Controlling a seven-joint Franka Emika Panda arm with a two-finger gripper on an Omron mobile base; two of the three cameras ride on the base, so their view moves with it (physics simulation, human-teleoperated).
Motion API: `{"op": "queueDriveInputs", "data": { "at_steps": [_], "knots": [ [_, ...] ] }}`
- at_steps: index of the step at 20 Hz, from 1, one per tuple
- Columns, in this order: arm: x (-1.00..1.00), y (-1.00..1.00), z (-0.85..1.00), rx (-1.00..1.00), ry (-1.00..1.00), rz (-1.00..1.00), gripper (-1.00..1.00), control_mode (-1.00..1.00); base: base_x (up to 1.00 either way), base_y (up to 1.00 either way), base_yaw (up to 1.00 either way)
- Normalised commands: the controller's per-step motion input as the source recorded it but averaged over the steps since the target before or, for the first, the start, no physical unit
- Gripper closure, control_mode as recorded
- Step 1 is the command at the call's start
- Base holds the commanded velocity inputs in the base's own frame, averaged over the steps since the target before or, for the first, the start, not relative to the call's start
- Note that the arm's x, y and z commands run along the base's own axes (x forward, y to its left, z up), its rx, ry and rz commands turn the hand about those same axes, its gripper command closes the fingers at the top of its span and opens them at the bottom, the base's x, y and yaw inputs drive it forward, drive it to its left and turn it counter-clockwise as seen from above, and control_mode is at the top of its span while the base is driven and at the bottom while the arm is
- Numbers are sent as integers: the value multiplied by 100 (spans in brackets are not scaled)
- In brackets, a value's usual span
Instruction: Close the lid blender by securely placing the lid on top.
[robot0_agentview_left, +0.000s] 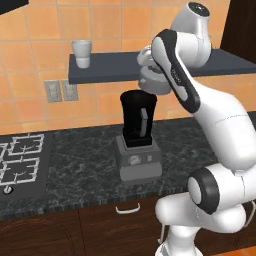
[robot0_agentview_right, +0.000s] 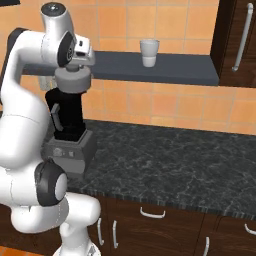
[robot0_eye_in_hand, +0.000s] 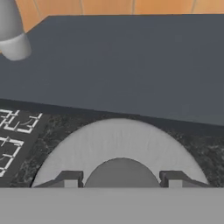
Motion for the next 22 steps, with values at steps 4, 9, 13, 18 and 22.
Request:
{"op": "queueDriveInputs", "data": {
  "at_steps": [4, 9, 13, 18, 22],
  "knots": [
    [48, 63, -1, 0, -6, 2, 100, -100, 0, 0, 0],
    [47, 31, -1, 0, -2, 0, 100, -100, 0, 0, 0],
    [33, 23, -1, -1, -2, 0, 100, -100, 0, 0, 0],
    [26, 5, 0, 0, -2, 0, 100, -100, 0, 0, 0],
    [2, 0, -14, -1, -8, 0, 100, -100, 0, 0, 0]
  ]
}}
